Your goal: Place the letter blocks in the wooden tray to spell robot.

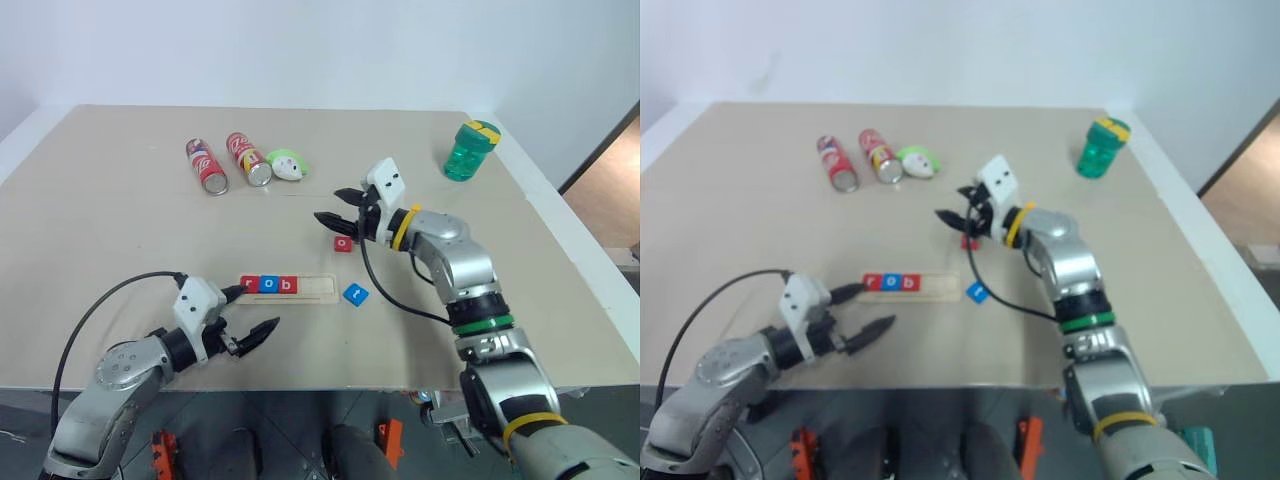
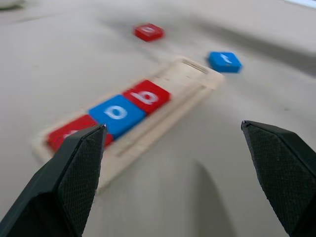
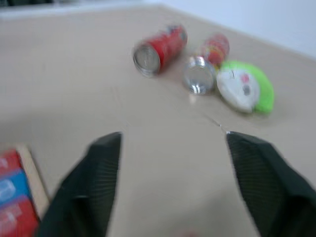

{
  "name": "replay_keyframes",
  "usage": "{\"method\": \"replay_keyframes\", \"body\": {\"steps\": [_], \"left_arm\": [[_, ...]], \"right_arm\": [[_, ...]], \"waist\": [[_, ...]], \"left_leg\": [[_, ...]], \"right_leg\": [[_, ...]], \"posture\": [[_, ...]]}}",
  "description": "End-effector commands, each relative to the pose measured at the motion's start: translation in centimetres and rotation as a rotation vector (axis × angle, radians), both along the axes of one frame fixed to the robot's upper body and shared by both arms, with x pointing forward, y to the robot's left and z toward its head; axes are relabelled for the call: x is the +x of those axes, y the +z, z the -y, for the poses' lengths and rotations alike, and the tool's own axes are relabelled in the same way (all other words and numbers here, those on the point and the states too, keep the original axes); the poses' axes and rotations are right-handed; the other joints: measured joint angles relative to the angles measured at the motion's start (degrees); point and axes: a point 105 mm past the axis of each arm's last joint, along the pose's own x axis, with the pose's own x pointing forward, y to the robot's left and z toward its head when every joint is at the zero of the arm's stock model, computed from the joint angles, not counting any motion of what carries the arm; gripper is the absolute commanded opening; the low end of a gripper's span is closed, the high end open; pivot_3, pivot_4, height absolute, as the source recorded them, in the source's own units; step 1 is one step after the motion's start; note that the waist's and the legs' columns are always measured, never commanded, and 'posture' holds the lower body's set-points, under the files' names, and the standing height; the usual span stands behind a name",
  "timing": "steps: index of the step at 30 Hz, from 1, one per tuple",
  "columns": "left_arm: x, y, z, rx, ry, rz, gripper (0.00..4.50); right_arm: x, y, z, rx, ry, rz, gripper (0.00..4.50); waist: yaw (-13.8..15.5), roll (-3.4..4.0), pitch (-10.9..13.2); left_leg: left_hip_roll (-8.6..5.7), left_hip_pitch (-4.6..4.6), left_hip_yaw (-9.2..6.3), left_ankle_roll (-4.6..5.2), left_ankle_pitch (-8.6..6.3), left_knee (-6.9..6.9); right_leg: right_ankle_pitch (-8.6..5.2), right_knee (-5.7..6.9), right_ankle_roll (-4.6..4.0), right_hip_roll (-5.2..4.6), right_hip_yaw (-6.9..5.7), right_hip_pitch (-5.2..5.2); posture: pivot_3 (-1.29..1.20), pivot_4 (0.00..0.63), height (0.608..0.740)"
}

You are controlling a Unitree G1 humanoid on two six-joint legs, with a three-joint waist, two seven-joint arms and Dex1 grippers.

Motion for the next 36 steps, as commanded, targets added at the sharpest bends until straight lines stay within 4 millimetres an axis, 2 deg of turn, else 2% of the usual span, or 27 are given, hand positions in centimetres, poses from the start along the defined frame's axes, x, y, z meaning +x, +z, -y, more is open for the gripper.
{"method": "replay_keyframes", "body": {"steps": [1,5,11,14,18,24,30,33,36], "left_arm": [[0.1,1.1,0.3,0.008,-0.016,0.053,4.50],[0.7,1.6,-0.4,0.014,0.068,0.099,4.50],[1.1,1.4,-0.7,0.024,0.155,0.158,4.50],[1.2,1.4,-0.5,0.018,0.161,0.167,4.50],[1.1,1.4,-0.2,0.016,0.156,0.167,4.50],[1.0,1.2,-0.1,0.014,0.156,0.160,4.50],[0.8,1.0,0.1,0.020,0.145,0.152,4.50],[0.7,0.9,0.1,0.023,0.142,0.150,4.50],[0.7,0.9,0.2,0.023,0.142,0.151,4.50]], "right_arm": [[1.1,-0.5,1.0,-0.047,-0.034,-0.009,4.42],[1.7,0.0,0.5,0.023,-0.160,0.007,4.42],[-0.6,0.4,-2.2,0.111,-0.340,0.027,4.42],[-1.4,-0.6,-2.4,0.100,-0.423,-0.001,4.42],[-1.4,-2.2,-1.4,0.084,-0.575,-0.020,4.42],[-1.8,-4.1,-1.9,0.072,-0.618,-0.076,4.42],[-1.6,-5.2,-2.3,0.086,-0.631,-0.136,4.42],[-1.6,-5.3,-2.4,0.105,-0.636,-0.154,3.64],[-1.6,-5.3,-2.5,0.114,-0.637,-0.160,2.52]], "waist": [[0.0,0.00,0.0],[-0.4,0.01,0.0],[-0.8,0.01,0.0],[-0.8,0.01,0.0],[-1.0,-0.01,0.0],[-1.2,-0.02,0.0],[-1.3,-0.03,0.0],[-1.3,-0.04,0.0],[-1.3,-0.07,-0.1]], "left_leg": [[-0.01,0.00,0.00,0.00,0.00,-0.03],[-0.04,-0.01,0.03,0.00,0.00,-0.27],[-0.05,-0.02,-0.12,-0.05,-0.02,-0.42],[-0.11,-0.06,-0.10,-0.09,0.00,-0.37],[-0.21,-0.07,-0.05,-0.13,0.03,-0.18],[-0.09,-0.04,0.00,-0.11,0.05,-0.11],[-0.04,-0.03,-0.01,-0.11,0.05,-0.13],[-0.04,-0.03,-0.01,-0.11,0.05,-0.13],[-0.04,-0.02,-0.03,-0.10,0.05,-0.11]], "right_leg": [[0.01,0.00,-0.06,0.00,0.03,0.00],[0.00,0.01,-0.06,0.03,0.20,-0.12],[-0.04,0.04,-0.01,0.08,0.20,-0.12],[-0.04,0.04,0.01,0.00,0.21,-0.14],[0.02,0.04,0.11,-0.10,0.22,-0.08],[0.05,0.03,0.20,-0.01,0.21,-0.09],[0.01,0.04,0.25,0.04,0.19,-0.09],[0.00,0.04,0.26,0.03,0.20,-0.08],[-0.05,0.04,0.36,0.03,0.19,-0.07]], "posture": [[0.00,0.150,0.740],[0.00,0.150,0.740],[0.00,0.150,0.740],[0.00,0.150,0.740],[0.00,0.150,0.740],[0.00,0.150,0.740],[0.00,0.150,0.740],[0.00,0.150,0.740],[0.00,0.150,0.740]]}}
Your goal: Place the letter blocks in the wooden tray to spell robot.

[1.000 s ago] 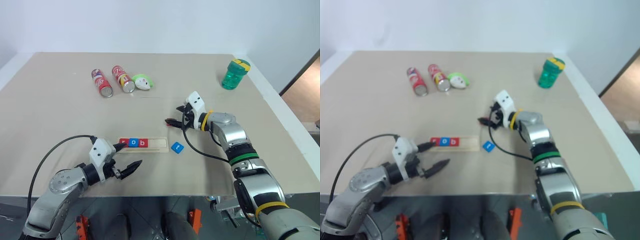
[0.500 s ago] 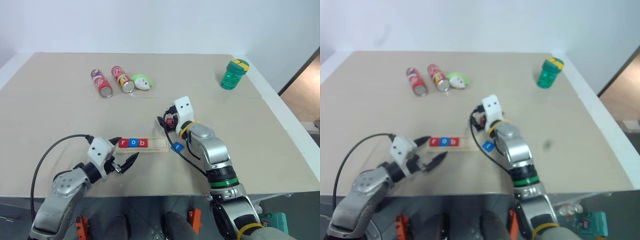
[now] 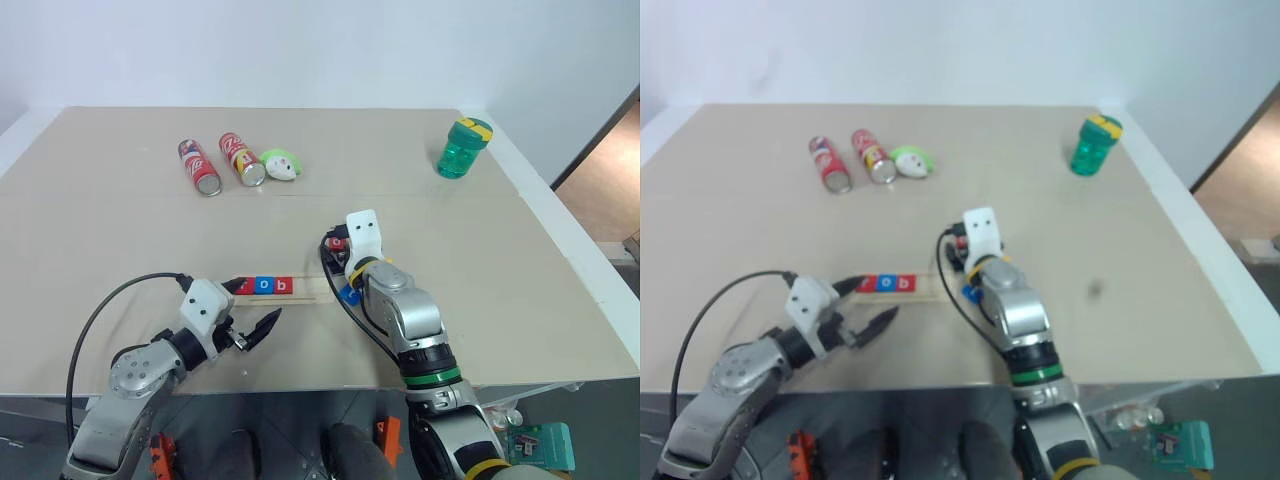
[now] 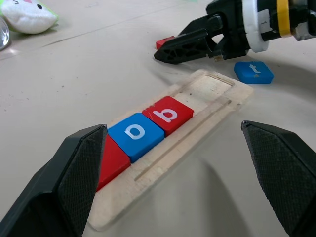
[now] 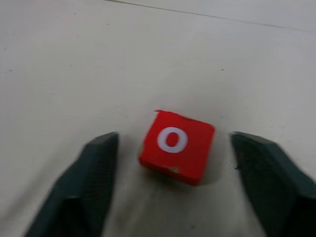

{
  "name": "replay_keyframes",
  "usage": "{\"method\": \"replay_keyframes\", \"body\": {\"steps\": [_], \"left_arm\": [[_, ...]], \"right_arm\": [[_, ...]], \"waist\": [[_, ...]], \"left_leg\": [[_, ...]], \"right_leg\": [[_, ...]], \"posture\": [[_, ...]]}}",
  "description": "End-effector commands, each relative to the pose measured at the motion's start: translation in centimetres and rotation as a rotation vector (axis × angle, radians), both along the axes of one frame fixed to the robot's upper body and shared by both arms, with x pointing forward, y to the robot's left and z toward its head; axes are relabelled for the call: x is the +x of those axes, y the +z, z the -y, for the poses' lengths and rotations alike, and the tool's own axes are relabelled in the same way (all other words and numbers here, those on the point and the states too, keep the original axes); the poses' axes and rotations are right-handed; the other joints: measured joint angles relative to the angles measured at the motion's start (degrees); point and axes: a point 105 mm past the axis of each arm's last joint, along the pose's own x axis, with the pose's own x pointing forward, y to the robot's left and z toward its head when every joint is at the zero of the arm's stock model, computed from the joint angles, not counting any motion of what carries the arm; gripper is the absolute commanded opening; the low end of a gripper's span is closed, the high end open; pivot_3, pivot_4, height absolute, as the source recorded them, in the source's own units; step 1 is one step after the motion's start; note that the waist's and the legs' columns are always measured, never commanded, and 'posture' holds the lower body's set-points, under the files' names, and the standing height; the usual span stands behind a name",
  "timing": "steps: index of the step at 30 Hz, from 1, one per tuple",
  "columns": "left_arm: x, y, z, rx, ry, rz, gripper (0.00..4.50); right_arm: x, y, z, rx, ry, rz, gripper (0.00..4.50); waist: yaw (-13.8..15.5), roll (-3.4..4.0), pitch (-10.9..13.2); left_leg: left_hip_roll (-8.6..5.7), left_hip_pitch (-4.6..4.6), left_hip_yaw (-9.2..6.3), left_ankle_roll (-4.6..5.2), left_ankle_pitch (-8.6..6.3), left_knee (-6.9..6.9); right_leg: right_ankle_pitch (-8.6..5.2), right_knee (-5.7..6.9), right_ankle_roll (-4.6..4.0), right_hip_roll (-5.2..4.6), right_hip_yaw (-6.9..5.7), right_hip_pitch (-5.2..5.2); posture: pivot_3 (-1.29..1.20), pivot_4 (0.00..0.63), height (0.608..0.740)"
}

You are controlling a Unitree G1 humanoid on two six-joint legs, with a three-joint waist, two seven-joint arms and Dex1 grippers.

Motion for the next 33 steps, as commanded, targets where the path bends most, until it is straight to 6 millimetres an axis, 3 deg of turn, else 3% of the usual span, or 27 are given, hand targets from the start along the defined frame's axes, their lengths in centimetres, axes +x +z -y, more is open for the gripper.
{"method": "replay_keyframes", "body": {"steps": [1,3,5,12,15,22,28,30,33], "left_arm": [[-0.2,0.8,0.2,0.006,-0.011,0.041,4.50],[-0.2,0.7,0.3,0.008,-0.014,0.040,4.50],[-0.3,0.5,0.4,0.009,-0.019,0.033,4.50],[-0.5,0.1,0.2,0.024,-0.030,0.021,4.50],[-0.5,0.2,0.1,0.027,-0.034,0.021,4.50],[-0.8,0.9,1.1,-0.007,-0.123,0.032,4.50],[-0.9,1.0,1.6,0.017,-0.196,0.025,4.50],[-0.8,0.9,1.6,0.028,-0.206,0.025,4.50],[-0.7,0.8,1.6,0.036,-0.216,0.020,4.50]], "right_arm": [[0.2,0.5,0.1,0.018,-0.011,0.008,2.17],[0.1,0.4,0.1,0.020,-0.008,0.005,1.45],[-0.3,0.5,0.5,0.009,-0.016,0.011,1.18],[-2.5,2.5,4.1,-0.002,-0.083,0.079,1.18],[-5.0,3.0,5.8,-0.017,-0.105,0.085,1.18],[-9.6,1.6,8.0,-0.027,-0.165,-0.008,1.18],[-10.6,0.4,8.4,0.020,-0.189,-0.074,1.18],[-10.6,0.4,8.4,0.031,-0.196,-0.076,2.23],[-10.7,1.0,8.2,0.045,-0.199,-0.056,3.25]], "waist": [[0.0,-0.01,0.0],[0.0,-0.03,0.0],[0.0,-0.03,0.0],[0.1,-0.03,0.0],[0.1,-0.03,0.0],[0.1,-0.04,0.0],[0.0,-0.06,0.0],[0.0,-0.06,0.0],[0.0,-0.06,0.0]], "left_leg": [[0.00,0.00,0.01,0.00,0.00,0.00],[-0.01,0.00,0.02,0.00,0.00,0.01],[-0.01,0.00,0.01,0.00,0.00,0.00],[-0.13,-0.07,-0.06,-0.01,-0.01,-0.08],[-0.16,-0.09,-0.08,-0.02,-0.01,-0.10],[-0.10,-0.03,-0.13,-0.02,-0.01,-0.13],[-0.09,0.03,-0.05,0.00,0.00,-0.08],[-0.09,0.02,-0.06,0.01,0.01,-0.07],[-0.09,0.02,-0.05,0.01,0.01,-0.08]], "right_leg": [[0.00,0.00,0.01,0.00,0.01,0.00],[0.00,0.00,0.01,-0.01,0.01,0.00],[0.00,0.00,0.02,-0.01,0.01,0.00],[-0.09,-0.01,0.01,-0.08,0.03,-0.01],[-0.21,-0.01,0.20,-0.11,0.03,-0.04],[-0.22,0.01,0.10,-0.07,-0.01,-0.02],[-0.16,0.01,-0.02,-0.08,-0.01,0.00],[-0.16,0.01,-0.02,-0.08,0.00,0.00],[-0.15,0.00,0.02,-0.08,0.00,0.00]], "posture": [[0.00,0.150,0.740],[0.00,0.150,0.740],[0.00,0.150,0.740],[0.00,0.150,0.740],[0.00,0.150,0.740],[0.00,0.150,0.740],[0.00,0.150,0.740],[0.00,0.150,0.740],[0.00,0.150,0.740]]}}
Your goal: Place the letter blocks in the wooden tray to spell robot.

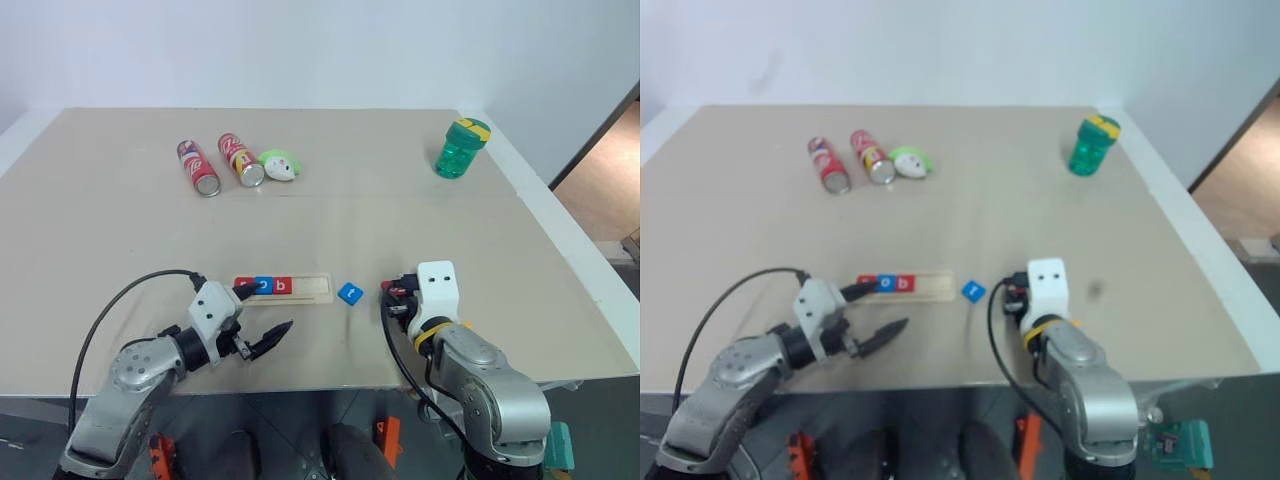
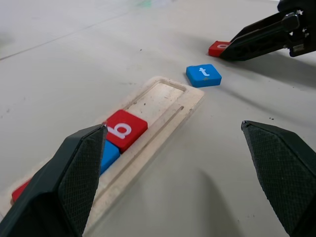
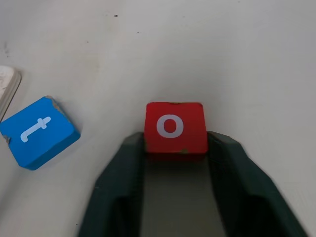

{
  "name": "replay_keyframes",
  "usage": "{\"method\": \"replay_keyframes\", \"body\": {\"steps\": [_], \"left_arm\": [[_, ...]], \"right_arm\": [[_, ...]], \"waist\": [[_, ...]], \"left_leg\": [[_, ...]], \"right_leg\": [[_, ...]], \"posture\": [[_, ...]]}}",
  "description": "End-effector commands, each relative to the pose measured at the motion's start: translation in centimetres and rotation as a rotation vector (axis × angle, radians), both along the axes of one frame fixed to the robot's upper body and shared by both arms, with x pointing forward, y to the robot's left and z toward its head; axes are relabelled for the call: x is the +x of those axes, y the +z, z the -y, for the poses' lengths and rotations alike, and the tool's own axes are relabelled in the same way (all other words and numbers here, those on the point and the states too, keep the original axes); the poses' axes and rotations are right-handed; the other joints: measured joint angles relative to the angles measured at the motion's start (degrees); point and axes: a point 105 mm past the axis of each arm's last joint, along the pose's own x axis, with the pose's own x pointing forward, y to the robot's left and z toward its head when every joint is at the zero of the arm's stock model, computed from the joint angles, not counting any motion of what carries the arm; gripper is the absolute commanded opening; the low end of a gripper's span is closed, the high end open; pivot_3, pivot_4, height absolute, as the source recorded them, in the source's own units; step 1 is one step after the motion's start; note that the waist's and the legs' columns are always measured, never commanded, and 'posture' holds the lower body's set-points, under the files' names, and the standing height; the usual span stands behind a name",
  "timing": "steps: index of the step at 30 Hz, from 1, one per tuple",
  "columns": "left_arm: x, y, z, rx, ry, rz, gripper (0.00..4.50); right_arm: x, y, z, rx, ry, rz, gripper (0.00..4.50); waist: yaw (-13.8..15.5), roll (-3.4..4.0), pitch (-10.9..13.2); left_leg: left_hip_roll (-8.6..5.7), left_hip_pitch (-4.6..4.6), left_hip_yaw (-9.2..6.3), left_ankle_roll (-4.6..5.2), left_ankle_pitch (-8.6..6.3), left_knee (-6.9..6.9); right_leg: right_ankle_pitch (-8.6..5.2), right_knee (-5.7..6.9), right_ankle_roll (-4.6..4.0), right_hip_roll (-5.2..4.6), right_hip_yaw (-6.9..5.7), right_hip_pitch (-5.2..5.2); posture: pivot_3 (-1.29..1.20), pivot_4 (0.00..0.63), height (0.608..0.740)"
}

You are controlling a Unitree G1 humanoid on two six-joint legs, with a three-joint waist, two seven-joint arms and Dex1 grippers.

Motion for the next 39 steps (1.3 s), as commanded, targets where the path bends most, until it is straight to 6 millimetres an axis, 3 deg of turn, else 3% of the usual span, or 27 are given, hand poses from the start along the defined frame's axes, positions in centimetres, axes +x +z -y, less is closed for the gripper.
{"method": "replay_keyframes", "body": {"steps": [1,3,4,6,9,14,19,25,27,29,30,38,39], "left_arm": [[-0.1,0.3,0.3,0.007,-0.031,0.016,4.50],[-0.1,0.3,0.4,0.007,-0.034,0.015,4.50],[-0.1,0.3,0.4,0.007,-0.036,0.015,4.50],[-0.2,0.4,0.8,0.003,-0.055,0.017,4.50],[-1.0,0.4,1.8,0.028,-0.147,0.024,4.50],[-1.3,0.5,2.5,0.040,-0.227,0.018,4.50],[-1.3,0.5,2.5,0.050,-0.231,0.028,4.50],[-1.6,0.3,2.2,0.045,-0.186,0.023,4.50],[-1.6,0.4,2.0,0.032,-0.159,0.021,4.50],[-1.4,0.6,1.9,0.009,-0.135,0.020,4.50],[-1.4,0.7,1.8,0.001,-0.128,0.021,4.50],[-1.2,1.1,1.9,0.009,-0.125,0.054,4.50],[-1.2,1.0,1.9,0.010,-0.128,0.052,4.50]], "right_arm": [[-0.2,2.2,0.0,0.007,-0.005,0.086,3.57],[0.0,2.9,0.3,-0.001,-0.014,0.110,4.30],[0.1,3.5,0.6,-0.007,-0.004,0.126,4.41],[1.5,5.8,2.2,-0.023,0.058,0.189,4.41],[3.6,8.0,3.3,-0.052,0.338,0.221,4.41],[3.6,6.6,2.8,-0.207,0.918,0.136,4.41],[4.4,3.9,3.8,-0.354,1.241,0.068,4.41],[5.6,1.4,4.0,-0.357,1.317,0.026,4.41],[5.7,0.6,3.8,-0.327,1.305,0.015,4.02],[5.6,0.0,3.8,-0.298,1.284,0.013,3.26],[5.4,-0.2,3.7,-0.269,1.268,0.006,3.05],[2.0,-1.6,3.5,-0.203,1.126,-0.072,3.05],[1.5,-1.7,3.6,-0.202,1.109,-0.079,2.90]], "waist": [[0.0,0.00,0.0],[0.0,0.00,0.0],[0.0,0.00,0.0],[0.0,0.02,0.0],[0.0,0.00,0.0],[0.0,-0.06,0.0],[-0.2,0.01,0.1],[-0.1,0.01,0.1],[0.0,0.01,0.1],[0.0,0.02,0.1],[0.0,0.01,0.1],[0.3,0.02,0.1],[0.3,0.02,0.1]], "left_leg": [[0.00,0.00,0.00,0.00,0.00,-0.01],[-0.01,-0.02,-0.04,-0.01,0.00,-0.03],[-0.01,-0.02,-0.03,-0.01,0.00,-0.03],[-0.04,-0.03,-0.03,-0.01,0.00,-0.02],[-0.16,-0.02,0.08,0.01,0.00,0.13],[-0.18,0.14,0.04,0.16,-0.03,0.08],[-0.16,0.22,0.04,0.23,-0.07,-0.02],[-0.18,0.28,0.04,0.23,-0.09,-0.02],[-0.20,0.33,0.04,0.24,-0.09,-0.01],[-0.21,0.33,0.04,0.23,-0.09,0.05],[-0.21,0.34,0.04,0.23,-0.09,0.07],[-0.19,0.81,-0.10,0.22,-0.10,0.15],[-0.19,0.83,-0.09,0.22,-0.10,0.16]], "right_leg": [[0.00,0.00,0.02,0.00,0.00,-0.01],[-0.04,0.00,0.05,0.00,-0.03,-0.01],[-0.04,0.00,0.05,0.00,-0.02,-0.01],[-0.04,0.00,0.06,-0.01,-0.01,0.00],[-0.02,-0.05,0.09,-0.13,0.07,0.07],[-0.09,-0.25,-0.06,-0.08,0.04,0.33],[-0.01,-0.23,0.14,-0.03,0.04,0.34],[-0.04,-0.16,0.17,-0.05,0.12,0.43],[0.09,-0.16,-0.05,-0.10,0.11,0.49],[0.13,-0.15,-0.08,-0.12,0.12,0.51],[0.13,-0.14,-0.08,-0.13,0.12,0.53],[-0.11,-0.12,0.12,-0.13,0.01,1.02],[-0.11,-0.12,0.12,-0.12,0.02,1.02]], "posture": [[0.00,0.150,0.740],[0.00,0.150,0.740],[0.00,0.150,0.740],[0.00,0.150,0.740],[0.00,0.150,0.740],[0.00,0.150,0.740],[0.00,0.150,0.740],[0.00,0.150,0.740],[0.00,0.150,0.740],[0.00,0.150,0.740],[0.00,0.150,0.740],[0.00,0.150,0.740],[0.00,0.150,0.740]]}}
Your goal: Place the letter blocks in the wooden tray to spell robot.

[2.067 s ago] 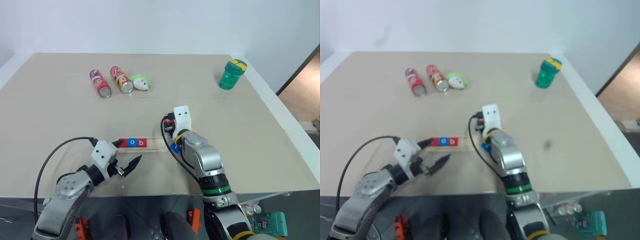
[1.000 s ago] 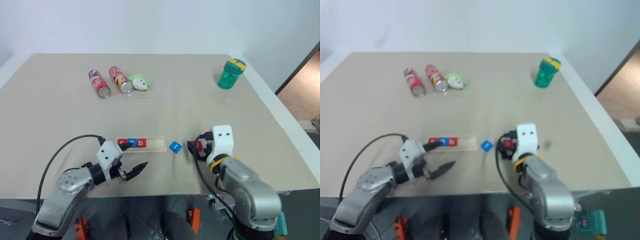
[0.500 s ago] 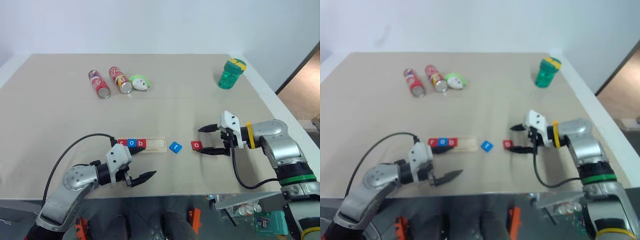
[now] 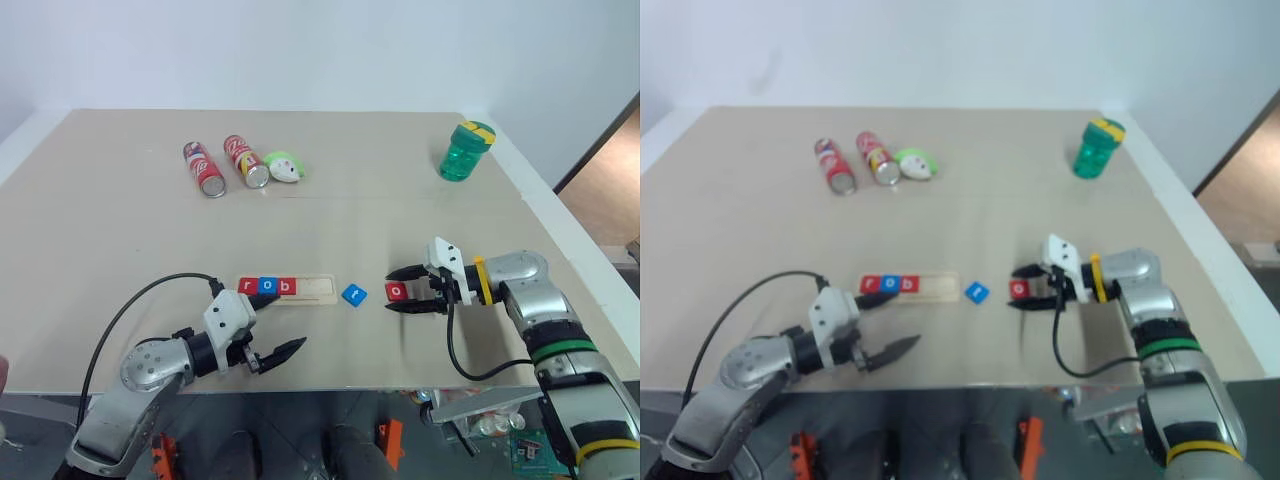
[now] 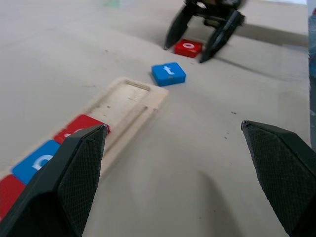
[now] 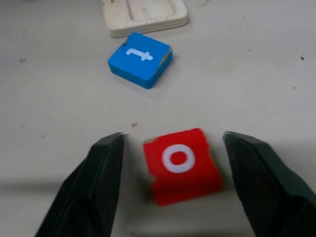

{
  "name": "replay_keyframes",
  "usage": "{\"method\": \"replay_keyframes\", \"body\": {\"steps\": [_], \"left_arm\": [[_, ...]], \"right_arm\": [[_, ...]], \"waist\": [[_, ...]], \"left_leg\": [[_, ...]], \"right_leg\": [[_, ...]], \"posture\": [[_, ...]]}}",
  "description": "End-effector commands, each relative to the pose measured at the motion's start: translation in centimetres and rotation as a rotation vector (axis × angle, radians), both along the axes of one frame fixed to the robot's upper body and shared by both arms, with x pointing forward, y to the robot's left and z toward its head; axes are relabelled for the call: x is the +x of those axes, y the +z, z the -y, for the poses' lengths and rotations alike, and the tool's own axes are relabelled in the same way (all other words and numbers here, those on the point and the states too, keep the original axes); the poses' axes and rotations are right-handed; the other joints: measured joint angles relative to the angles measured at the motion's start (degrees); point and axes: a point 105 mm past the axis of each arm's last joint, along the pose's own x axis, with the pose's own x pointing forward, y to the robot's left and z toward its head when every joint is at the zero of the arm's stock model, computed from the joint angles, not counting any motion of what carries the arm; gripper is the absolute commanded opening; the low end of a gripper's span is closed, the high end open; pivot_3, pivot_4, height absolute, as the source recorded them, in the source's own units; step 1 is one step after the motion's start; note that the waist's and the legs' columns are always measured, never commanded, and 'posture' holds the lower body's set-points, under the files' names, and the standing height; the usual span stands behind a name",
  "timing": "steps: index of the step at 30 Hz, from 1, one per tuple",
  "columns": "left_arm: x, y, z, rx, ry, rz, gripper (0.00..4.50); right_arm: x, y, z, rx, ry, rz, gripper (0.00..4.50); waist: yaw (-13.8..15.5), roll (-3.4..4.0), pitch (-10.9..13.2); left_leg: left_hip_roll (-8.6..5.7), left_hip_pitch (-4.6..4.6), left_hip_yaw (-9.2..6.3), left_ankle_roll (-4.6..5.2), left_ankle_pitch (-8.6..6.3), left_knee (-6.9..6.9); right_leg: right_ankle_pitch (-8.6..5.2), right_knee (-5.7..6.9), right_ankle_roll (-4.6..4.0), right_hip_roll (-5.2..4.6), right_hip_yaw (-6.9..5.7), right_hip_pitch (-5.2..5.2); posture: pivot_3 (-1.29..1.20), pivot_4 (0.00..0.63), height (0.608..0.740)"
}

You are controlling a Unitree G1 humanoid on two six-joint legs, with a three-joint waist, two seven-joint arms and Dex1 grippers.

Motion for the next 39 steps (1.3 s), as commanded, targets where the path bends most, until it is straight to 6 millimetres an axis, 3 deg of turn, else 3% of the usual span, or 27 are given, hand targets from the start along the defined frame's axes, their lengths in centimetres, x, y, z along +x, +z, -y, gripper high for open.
{"method": "replay_keyframes", "body": {"steps": [1,6,12,16,21,24,29,31,35,39], "left_arm": [[-0.1,1.1,0.4,-0.006,-0.021,0.056,4.50],[0.0,0.9,0.4,0.002,-0.029,0.051,4.50],[0.3,0.9,0.3,-0.003,-0.017,0.050,4.50],[1.0,1.0,-0.5,-0.025,0.065,0.055,4.50],[1.9,1.2,-1.4,-0.044,0.170,0.080,4.50],[2.5,1.4,-2.0,-0.064,0.242,0.085,4.50],[2.7,1.1,-2.4,-0.062,0.293,0.079,4.50],[2.7,1.1,-2.4,-0.065,0.300,0.079,4.50],[2.6,1.1,-2.4,-0.070,0.313,0.077,4.50],[2.4,0.9,-2.6,-0.061,0.315,0.072,4.50]], "right_arm": [[-2.2,-0.9,0.4,-0.035,-0.083,-0.051,2.90],[-3.0,-0.8,0.1,-0.036,-0.150,-0.048,1.28],[-3.0,0.1,-0.9,-0.031,-0.220,0.006,1.22],[-0.4,4.1,-2.3,0.050,-0.209,0.119,1.22],[1.8,7.8,-6.0,0.107,-0.092,0.202,1.22],[2.1,7.9,-9.2,0.120,0.017,0.196,1.22],[2.1,6.0,-12.7,0.094,0.150,0.167,1.22],[2.3,4.9,-13.7,0.078,0.181,0.152,2.27],[2.4,4.3,-14.1,0.056,0.218,0.135,3.63],[2.2,3.9,-14.2,0.042,0.242,0.127,3.73]], "waist": [[0.0,0.00,0.0],[0.7,-0.06,-0.1],[1.0,-0.06,-0.1],[0.5,-0.02,0.0],[-0.1,-0.02,0.1],[-0.1,-0.09,0.0],[0.0,-0.09,0.0],[0.0,-0.09,0.0],[0.1,-0.09,0.0],[0.1,-0.09,0.0]], "left_leg": [[-0.01,0.01,-0.01,0.00,0.00,0.00],[0.00,0.04,0.02,-0.06,-0.04,0.00],[0.02,0.04,0.00,-0.10,-0.06,-0.03],[0.07,0.05,0.11,-0.12,-0.07,0.00],[0.06,0.06,0.11,-0.06,-0.03,0.13],[0.09,0.04,0.12,-0.07,-0.04,0.11],[0.02,-0.20,-0.03,-0.14,-0.10,-0.02],[-0.01,-0.42,-0.02,-0.18,-0.13,0.00],[-0.05,-0.55,-0.05,-0.18,-0.14,0.01],[-0.02,-0.54,-0.08,-0.18,-0.13,0.04]], "right_leg": [[0.00,0.01,0.00,0.00,-0.01,0.01],[-0.09,0.02,-0.05,0.00,0.01,0.02],[-0.20,0.02,-0.19,0.02,-0.01,0.01],[-0.13,0.02,-0.23,0.05,0.05,-0.05],[0.07,0.02,-0.20,0.12,0.15,-0.07],[0.05,0.01,-0.16,0.13,0.14,-0.07],[-0.03,0.02,0.08,0.10,0.03,-0.20],[0.01,0.02,0.02,0.06,0.05,-0.39],[0.15,0.02,-0.22,0.03,0.02,-0.50],[0.17,0.03,-0.25,0.05,-0.02,-0.50]], "posture": [[0.00,0.150,0.740],[0.00,0.150,0.740],[0.00,0.150,0.740],[0.00,0.150,0.740],[0.00,0.150,0.740],[0.00,0.150,0.740],[0.00,0.150,0.740],[0.00,0.150,0.740],[0.00,0.150,0.740],[0.00,0.150,0.740]]}}
